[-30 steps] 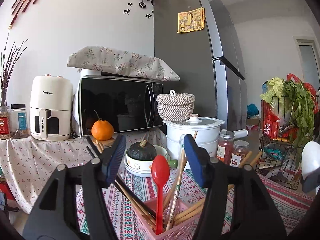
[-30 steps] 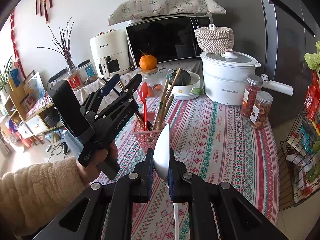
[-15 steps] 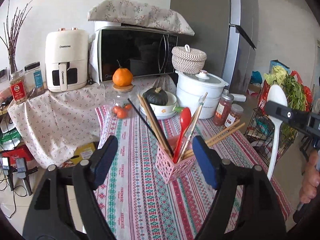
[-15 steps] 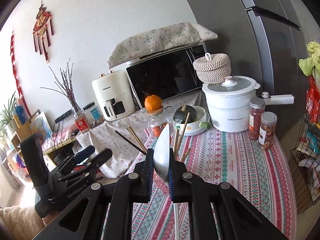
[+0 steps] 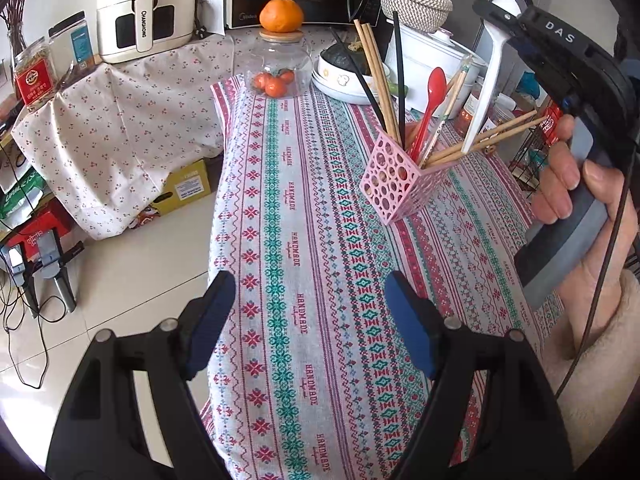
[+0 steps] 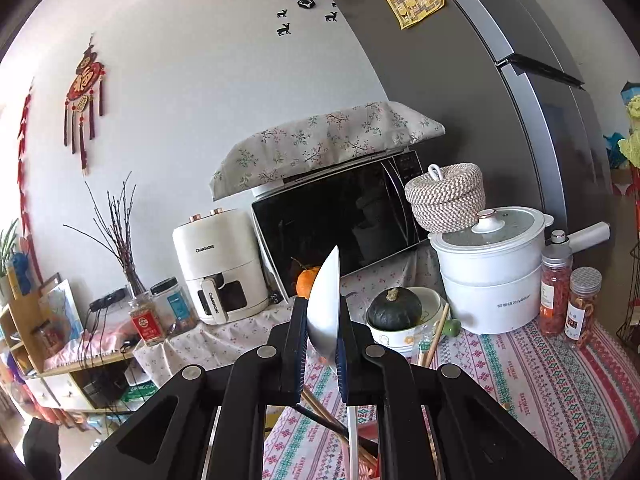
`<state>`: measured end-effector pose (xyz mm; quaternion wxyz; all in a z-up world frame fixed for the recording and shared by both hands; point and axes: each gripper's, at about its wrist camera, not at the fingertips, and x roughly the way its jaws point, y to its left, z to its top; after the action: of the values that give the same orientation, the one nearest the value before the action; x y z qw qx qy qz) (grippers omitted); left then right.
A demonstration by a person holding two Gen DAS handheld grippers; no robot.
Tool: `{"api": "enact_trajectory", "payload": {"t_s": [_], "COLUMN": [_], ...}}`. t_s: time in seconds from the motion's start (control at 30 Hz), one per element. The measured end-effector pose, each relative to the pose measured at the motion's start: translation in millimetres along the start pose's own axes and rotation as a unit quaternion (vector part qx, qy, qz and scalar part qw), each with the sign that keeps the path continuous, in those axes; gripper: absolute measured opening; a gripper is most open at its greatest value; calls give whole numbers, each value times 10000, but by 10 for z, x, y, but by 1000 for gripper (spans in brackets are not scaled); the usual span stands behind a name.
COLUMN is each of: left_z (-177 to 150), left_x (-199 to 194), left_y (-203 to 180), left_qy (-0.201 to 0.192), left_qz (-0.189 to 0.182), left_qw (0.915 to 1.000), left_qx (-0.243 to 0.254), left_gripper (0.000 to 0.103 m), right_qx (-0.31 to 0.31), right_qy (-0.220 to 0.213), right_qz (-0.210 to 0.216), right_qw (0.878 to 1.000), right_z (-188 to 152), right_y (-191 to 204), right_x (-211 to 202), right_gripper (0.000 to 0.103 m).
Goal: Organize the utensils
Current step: 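Lower the white spoon into the pink basket and open the right tool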
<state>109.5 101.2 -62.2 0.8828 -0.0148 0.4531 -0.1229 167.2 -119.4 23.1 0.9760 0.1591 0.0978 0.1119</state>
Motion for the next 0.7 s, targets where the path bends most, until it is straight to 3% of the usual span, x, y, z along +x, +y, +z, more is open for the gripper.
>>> {"api": "enact_trajectory", "payload": {"t_s": [0.5,0.63,0.7], "left_z": [-16,-28,-26], "left_x": [66,53,45], "left_y": [30,-5,-22], "left_qy": [5,-36,-46], "left_qz": [30,78,95], "left_qw": [9998,9996,9996], "left_qx": [202,258,261], "left_gripper": [77,77,77], "right_qx": [265,219,182], "right_qy": [-102,-30,-6], "right_qz": [-432,-434,-427], "right_qw": [9987,9988,9989], "right_z": [-527,-539,-482], "right_y": [-133,-153,-154], "right_x": [431,368,310], "right_gripper": [14,34,38]}}
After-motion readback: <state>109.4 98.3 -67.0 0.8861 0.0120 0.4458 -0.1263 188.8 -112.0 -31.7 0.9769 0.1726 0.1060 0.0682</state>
